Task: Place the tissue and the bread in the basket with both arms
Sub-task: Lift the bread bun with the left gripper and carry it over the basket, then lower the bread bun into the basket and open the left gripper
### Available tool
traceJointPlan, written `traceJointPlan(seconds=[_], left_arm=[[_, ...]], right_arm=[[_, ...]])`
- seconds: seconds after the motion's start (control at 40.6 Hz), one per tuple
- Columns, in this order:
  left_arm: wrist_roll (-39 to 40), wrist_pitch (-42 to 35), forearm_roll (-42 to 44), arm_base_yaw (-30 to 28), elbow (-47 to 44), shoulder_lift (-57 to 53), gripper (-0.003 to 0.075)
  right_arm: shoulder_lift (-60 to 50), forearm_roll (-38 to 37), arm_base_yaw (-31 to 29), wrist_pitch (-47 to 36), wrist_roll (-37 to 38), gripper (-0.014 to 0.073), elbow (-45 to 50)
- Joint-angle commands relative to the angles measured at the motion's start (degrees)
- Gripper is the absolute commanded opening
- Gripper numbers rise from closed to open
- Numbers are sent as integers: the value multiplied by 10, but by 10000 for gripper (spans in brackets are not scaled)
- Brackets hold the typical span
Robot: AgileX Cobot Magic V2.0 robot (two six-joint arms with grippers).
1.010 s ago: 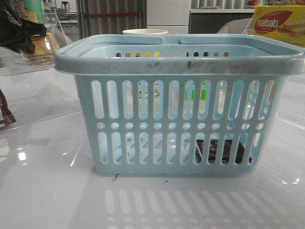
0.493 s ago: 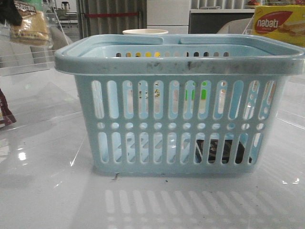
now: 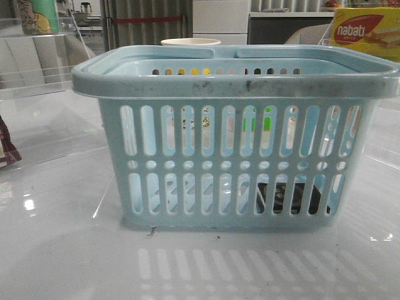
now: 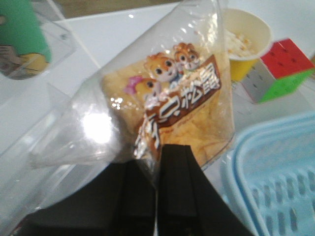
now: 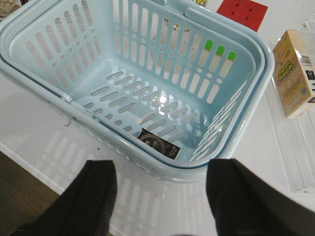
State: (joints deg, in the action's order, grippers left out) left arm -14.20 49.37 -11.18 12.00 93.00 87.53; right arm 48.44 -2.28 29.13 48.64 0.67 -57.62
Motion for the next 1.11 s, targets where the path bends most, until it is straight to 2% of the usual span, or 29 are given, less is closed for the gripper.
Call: traceJointPlan(seconds=[0.0,0.148,0.296,0.468,0.591,1.084], left_arm=[[-26,24,-11,41,21,-26,90],[-26,55,-11,107,21,-20,91],[-26,46,-11,174,21,0,91],[-26,34,-11,222,21,37,91],[-26,32,-11,239,21,67,91],[-26,1,-10,241,19,148,91]], right_arm=[[-4,-2,0,-34,-7,508,-14],[-4,-2,0,-34,-7,508,-14],[-4,-2,0,-34,-7,508,-14],[-4,-2,0,-34,-7,508,-14],[-4,-2,0,-34,-7,508,-14],[-4,-2,0,-34,-7,508,-14]])
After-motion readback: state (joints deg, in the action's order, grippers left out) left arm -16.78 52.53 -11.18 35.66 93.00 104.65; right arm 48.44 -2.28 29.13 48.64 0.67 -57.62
